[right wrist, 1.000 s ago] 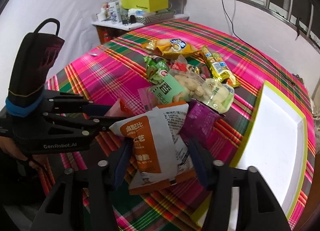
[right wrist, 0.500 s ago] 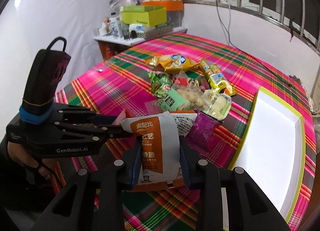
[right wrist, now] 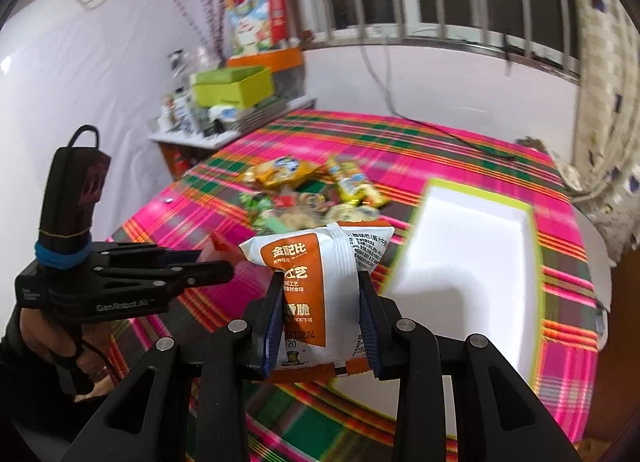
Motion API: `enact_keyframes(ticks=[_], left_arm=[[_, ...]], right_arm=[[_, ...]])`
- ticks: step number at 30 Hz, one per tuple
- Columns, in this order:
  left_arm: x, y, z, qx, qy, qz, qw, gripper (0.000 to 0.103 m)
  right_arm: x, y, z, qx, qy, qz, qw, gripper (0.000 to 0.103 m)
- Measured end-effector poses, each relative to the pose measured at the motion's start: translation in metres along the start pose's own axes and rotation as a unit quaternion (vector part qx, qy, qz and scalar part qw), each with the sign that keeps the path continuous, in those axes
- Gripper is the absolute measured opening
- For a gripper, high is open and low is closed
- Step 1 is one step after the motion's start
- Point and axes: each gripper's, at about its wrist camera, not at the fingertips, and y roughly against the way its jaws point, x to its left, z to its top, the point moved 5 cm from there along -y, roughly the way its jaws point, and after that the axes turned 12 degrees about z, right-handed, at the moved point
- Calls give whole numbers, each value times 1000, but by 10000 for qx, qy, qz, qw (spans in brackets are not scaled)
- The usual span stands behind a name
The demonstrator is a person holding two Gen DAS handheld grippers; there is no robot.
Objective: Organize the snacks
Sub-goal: 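Carry pink cup into white box with left tool while right tool carries bag over box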
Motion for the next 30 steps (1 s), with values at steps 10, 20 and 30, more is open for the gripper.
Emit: enact_keyframes(ticks=[10,20,30], left_arm=[[-59,-5,12,-6,-491,-387,9980,30],[-104,-17,14,170,-838,-689,9940,30],[-139,-32,5,520,-1168,-863,9880,30]], right_arm=[[-61,29,-29,64,-689,-791,9945,32],[-104,23,-54,534,-1303,-1286,9817,35],[-101,38,-53,368,-1379,-1172,9828,44]])
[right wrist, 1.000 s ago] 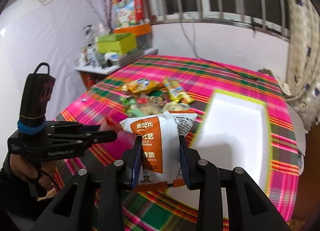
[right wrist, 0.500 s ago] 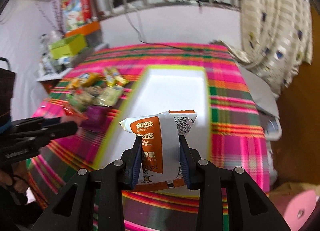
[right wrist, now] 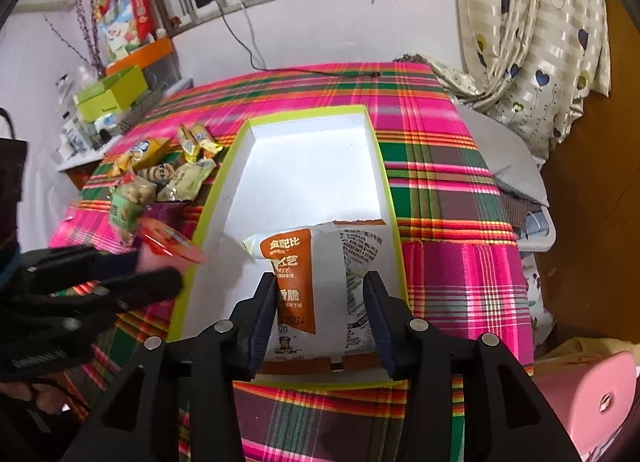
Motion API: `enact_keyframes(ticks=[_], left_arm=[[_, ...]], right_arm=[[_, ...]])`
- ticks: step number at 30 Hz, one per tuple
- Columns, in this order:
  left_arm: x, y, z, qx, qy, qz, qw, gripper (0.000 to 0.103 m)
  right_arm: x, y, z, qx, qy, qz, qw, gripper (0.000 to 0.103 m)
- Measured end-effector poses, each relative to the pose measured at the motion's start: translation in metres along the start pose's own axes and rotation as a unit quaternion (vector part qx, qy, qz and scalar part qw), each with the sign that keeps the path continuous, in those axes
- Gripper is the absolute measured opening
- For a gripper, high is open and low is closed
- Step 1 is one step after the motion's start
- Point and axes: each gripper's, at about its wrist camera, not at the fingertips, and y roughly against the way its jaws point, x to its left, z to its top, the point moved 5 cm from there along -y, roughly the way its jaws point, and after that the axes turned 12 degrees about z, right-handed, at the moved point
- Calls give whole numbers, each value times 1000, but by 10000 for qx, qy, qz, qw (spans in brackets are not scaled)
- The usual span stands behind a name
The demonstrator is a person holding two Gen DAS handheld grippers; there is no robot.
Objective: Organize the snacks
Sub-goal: 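Carry pink cup into white box with left tool while right tool carries bag over box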
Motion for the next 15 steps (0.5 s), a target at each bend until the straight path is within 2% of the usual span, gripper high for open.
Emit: enact_keyframes(ticks=[6,12,15], left_arm=[[-10,-13,-8,353,-78,-92,9993,30],[-9,-16,-10,422,-39,27,9991,30],[-10,-14,-12,410,-81,17,9991,34]], right_arm=[[1,3,-3,-14,-10,76,10000,44],[1,3,-4,-13,-21,101,9999,44],[2,4,-4,-41,-1,109,9999,44]])
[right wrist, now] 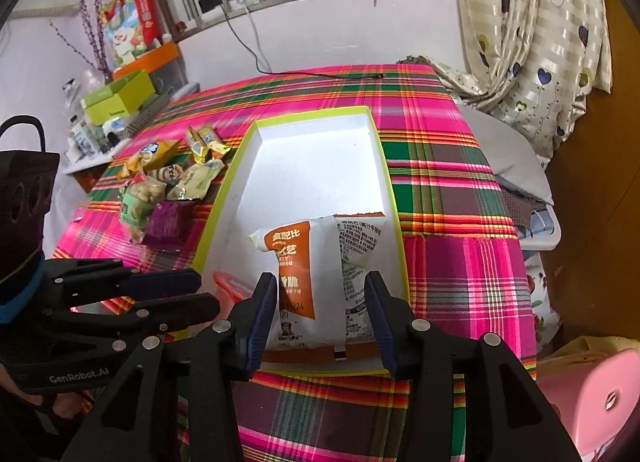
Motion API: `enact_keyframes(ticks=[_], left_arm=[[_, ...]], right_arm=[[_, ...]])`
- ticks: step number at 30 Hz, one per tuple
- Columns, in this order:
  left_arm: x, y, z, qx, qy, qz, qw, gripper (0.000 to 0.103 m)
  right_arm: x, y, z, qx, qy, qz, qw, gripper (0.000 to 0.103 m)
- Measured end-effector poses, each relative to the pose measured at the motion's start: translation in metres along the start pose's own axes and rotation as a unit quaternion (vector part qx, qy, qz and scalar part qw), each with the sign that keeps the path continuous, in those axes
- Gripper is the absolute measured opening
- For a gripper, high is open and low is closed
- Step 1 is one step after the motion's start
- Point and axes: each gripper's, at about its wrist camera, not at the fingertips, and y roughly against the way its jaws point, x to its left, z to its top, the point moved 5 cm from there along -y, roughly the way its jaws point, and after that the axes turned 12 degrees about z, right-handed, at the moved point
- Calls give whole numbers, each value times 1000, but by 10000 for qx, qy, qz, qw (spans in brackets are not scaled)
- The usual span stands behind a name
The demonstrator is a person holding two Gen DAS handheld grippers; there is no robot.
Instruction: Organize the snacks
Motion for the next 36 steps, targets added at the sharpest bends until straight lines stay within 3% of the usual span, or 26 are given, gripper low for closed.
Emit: enact_keyframes(ticks=[14,36], left_arm=[[47,32,-6,-527,629,313,9961,37],[122,52,-30,-739,1402,864,9836,37]], right_arm=[[16,16,2,-301,99,101,9994,44],[51,3,5,-149,418,359,9984,44]])
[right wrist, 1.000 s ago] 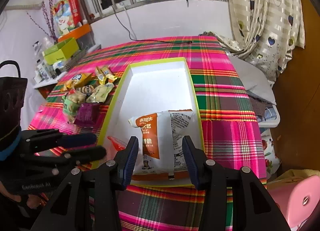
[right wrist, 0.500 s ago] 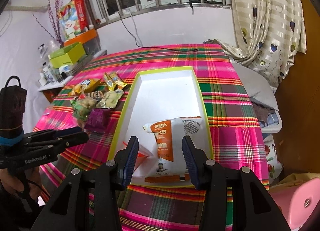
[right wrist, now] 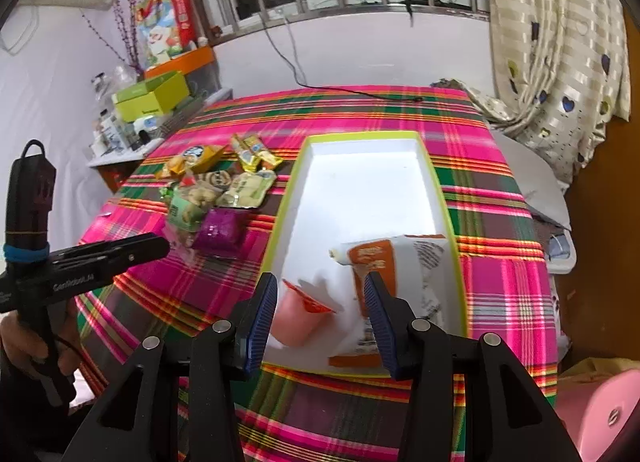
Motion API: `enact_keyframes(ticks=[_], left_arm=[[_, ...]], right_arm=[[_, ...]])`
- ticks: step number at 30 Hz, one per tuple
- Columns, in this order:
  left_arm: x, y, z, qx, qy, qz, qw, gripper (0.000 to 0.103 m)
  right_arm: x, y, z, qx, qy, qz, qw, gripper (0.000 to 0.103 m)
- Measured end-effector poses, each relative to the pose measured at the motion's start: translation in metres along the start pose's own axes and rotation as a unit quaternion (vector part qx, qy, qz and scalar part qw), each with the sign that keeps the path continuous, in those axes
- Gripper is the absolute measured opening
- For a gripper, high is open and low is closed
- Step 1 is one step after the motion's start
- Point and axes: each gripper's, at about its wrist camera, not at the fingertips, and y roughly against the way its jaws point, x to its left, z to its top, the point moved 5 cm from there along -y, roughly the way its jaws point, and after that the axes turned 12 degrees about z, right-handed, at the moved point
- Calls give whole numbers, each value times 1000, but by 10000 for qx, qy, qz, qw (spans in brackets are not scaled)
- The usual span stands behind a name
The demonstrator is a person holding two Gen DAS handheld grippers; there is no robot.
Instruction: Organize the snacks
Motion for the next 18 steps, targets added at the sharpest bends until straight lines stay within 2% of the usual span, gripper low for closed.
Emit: enact_keyframes(ticks=[6,18], left_arm=[[19,1,4,-49,182,118,9998,36],[58,-3,13,-72,604,364,9975,37]], right_arm=[[9,-3,8,-97,135,72,9998,44],[26,-20,24,-23,289,245,9993,44]])
